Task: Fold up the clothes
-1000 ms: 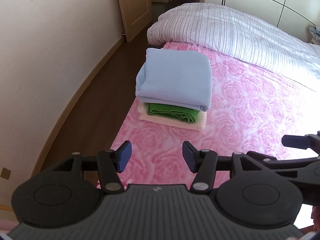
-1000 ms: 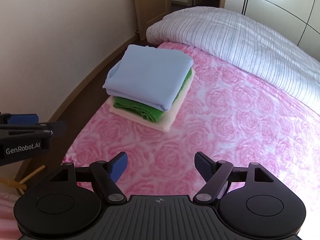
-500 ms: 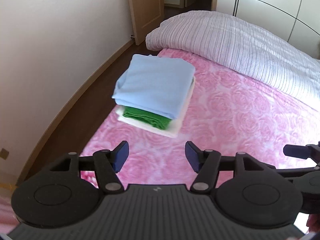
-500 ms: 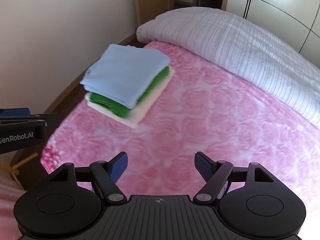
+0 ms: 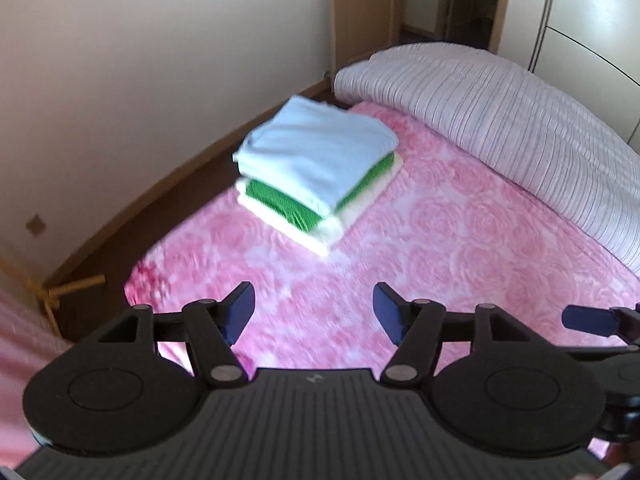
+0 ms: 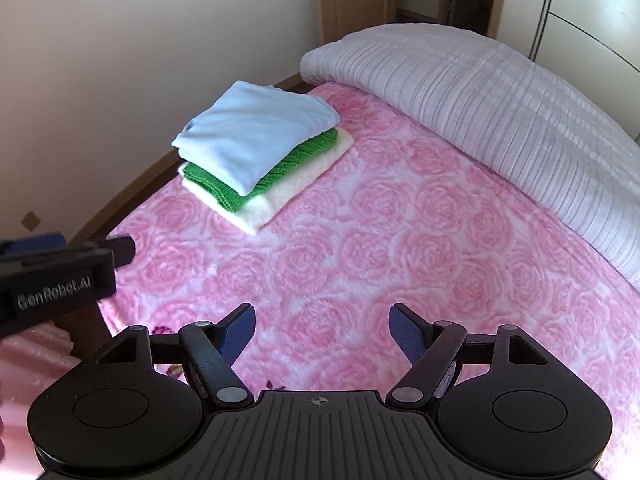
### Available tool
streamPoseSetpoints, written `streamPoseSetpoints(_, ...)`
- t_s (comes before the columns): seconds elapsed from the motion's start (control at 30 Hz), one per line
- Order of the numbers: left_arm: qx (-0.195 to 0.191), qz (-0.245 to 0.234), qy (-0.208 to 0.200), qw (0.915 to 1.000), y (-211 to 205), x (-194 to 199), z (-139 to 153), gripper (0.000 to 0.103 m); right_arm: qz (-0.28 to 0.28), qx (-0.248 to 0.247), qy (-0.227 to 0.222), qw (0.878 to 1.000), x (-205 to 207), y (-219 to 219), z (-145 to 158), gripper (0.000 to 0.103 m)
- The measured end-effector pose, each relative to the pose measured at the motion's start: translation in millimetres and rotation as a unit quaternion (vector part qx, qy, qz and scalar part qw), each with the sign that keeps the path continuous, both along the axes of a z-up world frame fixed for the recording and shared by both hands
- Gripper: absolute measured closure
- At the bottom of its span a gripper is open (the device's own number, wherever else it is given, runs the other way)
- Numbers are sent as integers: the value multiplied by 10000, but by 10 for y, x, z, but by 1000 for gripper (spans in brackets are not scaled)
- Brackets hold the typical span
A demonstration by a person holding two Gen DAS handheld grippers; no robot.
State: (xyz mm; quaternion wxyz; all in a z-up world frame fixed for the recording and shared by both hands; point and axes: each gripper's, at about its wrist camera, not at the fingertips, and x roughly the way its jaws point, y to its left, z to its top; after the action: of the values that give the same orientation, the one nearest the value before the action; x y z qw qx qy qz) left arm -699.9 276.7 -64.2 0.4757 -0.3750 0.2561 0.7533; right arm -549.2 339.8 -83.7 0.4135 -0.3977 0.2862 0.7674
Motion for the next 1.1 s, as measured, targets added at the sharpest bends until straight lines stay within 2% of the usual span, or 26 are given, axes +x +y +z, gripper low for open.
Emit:
streamPoseSetpoints(0.17,-146,302,-254,9991,-77,264,-85,42,158,-79,257,9995,313,47,-28,26)
streamPoseSetpoints(0.33,-103,488,-334,9982,-82,538,-112,42,309,-160,374,9987,606,187,-70,26)
streamPoseSetpoints(0.53,-29,685,-502,9964,19,803,-132,42,415,42,263,9988,847,400,-85,26)
streamPoseSetpoints(0.7,-110,769,-547,9955,178,960,-204,42,651,142,81,9977,939,617,-125,26)
streamPoseSetpoints(1.1,-305,905,-592,9937,524,1084,-359,42,1189,-190,-173,9926,867,1069,-339,26)
